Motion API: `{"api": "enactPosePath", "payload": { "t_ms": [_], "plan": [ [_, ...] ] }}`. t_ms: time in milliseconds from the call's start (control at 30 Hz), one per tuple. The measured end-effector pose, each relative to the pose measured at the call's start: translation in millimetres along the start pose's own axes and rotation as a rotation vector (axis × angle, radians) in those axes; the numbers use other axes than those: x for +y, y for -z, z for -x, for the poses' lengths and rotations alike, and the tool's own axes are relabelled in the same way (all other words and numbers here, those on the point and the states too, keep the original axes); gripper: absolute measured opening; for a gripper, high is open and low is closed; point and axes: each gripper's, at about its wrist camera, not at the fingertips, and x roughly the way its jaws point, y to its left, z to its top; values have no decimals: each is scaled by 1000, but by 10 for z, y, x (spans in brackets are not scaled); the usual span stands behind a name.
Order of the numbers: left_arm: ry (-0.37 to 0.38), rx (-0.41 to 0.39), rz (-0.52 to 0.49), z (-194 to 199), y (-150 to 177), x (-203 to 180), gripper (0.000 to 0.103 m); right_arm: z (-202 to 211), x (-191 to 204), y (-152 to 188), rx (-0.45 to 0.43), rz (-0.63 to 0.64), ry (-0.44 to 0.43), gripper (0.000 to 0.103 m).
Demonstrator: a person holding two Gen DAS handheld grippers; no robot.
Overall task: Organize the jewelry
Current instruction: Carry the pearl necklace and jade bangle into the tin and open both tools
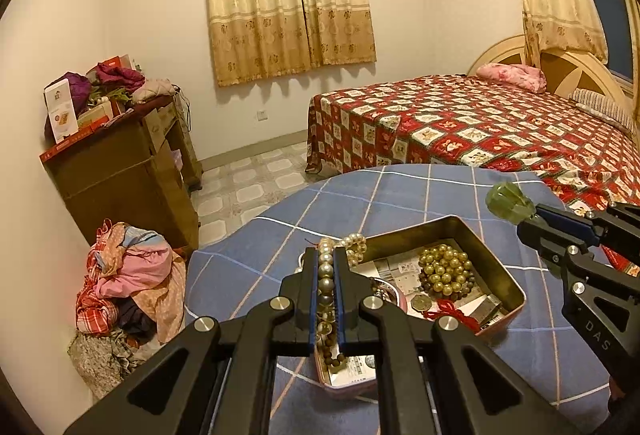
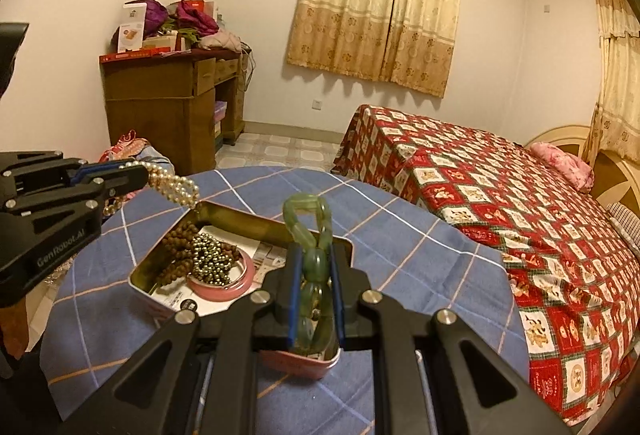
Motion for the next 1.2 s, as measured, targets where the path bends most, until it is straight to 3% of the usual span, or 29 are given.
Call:
{"api": "enactPosePath", "payload": {
  "t_ms": [1200],
  "plan": [
    [-36,68,-20,-612,61,12,6,-658,103,-35,83,8,32,16]
  ]
}}
